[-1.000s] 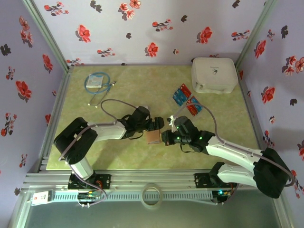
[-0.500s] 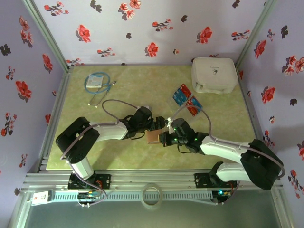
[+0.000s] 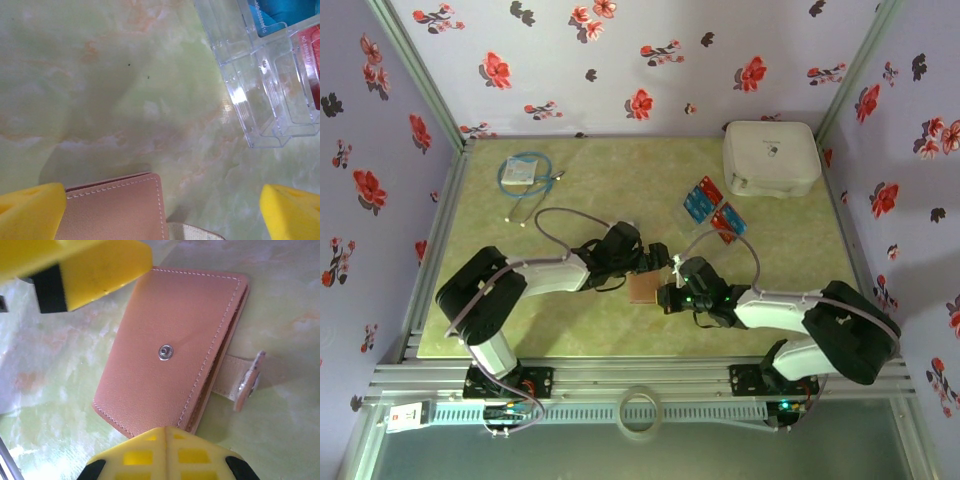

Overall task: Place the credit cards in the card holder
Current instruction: Press the card holder at the center of the table.

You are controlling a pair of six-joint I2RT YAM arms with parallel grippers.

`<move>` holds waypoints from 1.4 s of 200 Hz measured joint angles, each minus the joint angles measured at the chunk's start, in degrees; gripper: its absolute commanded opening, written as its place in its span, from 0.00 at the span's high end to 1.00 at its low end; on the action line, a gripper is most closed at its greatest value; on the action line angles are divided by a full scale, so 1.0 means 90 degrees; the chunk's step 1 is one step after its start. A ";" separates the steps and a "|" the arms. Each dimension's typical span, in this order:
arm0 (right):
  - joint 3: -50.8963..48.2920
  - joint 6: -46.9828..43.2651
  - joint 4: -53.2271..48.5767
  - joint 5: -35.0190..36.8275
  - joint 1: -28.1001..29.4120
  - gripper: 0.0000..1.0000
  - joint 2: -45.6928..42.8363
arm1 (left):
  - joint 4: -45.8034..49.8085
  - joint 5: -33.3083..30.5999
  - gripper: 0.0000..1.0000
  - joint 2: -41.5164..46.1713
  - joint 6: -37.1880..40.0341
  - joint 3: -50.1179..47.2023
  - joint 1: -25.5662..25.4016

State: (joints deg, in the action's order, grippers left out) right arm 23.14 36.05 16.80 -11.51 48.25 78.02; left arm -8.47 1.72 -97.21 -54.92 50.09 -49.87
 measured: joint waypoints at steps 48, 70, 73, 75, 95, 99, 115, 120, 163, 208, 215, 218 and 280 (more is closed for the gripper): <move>0.0000 0.0019 0.0180 0.0070 0.0000 1.00 0.0231 | 0.0678 -0.0007 0.00 0.0612 0.0347 0.0180 0.0403; 0.0000 0.0017 0.0211 0.0068 0.0000 1.00 0.0330 | 0.1137 -0.0121 0.00 0.0889 0.0709 0.0311 0.0685; 0.0000 0.0019 0.0216 0.0068 0.0000 1.00 0.0342 | 0.1209 -0.0146 0.00 0.0913 0.0772 0.0328 0.0712; 0.0000 0.0019 0.0221 0.0068 0.0000 1.00 0.0352 | 0.1273 -0.0175 0.00 0.0930 0.0818 0.0338 0.0729; 0.0000 0.0019 0.0272 0.0066 0.0000 1.00 0.0461 | 0.1732 -0.0415 0.00 0.1010 0.1248 0.0372 0.0823; 0.0000 0.0019 0.0284 0.0066 0.0000 1.00 0.0478 | 0.1824 -0.0459 0.00 0.1010 0.1345 0.0372 0.0823; 0.0000 0.0019 0.0318 0.0063 0.0000 1.00 0.0500 | 0.2178 -0.0578 0.00 0.1010 0.1698 0.0372 0.0823; 0.0000 0.0019 0.0323 0.0063 0.0000 1.00 0.0503 | 0.2263 -0.0605 0.00 0.1010 0.1824 0.0372 0.0823; 0.0000 0.0019 0.0325 0.0063 0.0000 1.00 0.0505 | 0.2633 -0.0741 0.00 0.0998 0.2545 0.0372 0.0760; 0.0000 0.0019 0.0323 0.0066 0.0000 1.00 0.0508 | 0.2628 -0.0767 0.00 0.0695 0.2929 0.0372 0.0573; 0.0000 0.0019 0.0323 0.0063 0.0000 1.00 0.0508 | 0.2628 -0.0767 0.00 0.0631 0.2975 0.0374 0.0551; 0.0000 0.0019 0.0323 0.0066 0.0000 1.00 0.0508 | 0.2628 -0.0770 0.00 0.0605 0.2992 0.0376 0.0542; 0.0002 0.0019 0.0321 0.0063 0.0000 1.00 0.0510 | 0.2562 -0.0838 0.00 0.0177 0.3174 0.0437 0.0457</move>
State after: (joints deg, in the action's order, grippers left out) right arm 23.16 36.23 19.68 -10.94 48.25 82.61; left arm 14.59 -5.82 -95.61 -26.35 54.02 -45.76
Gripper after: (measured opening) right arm 0.045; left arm 0.997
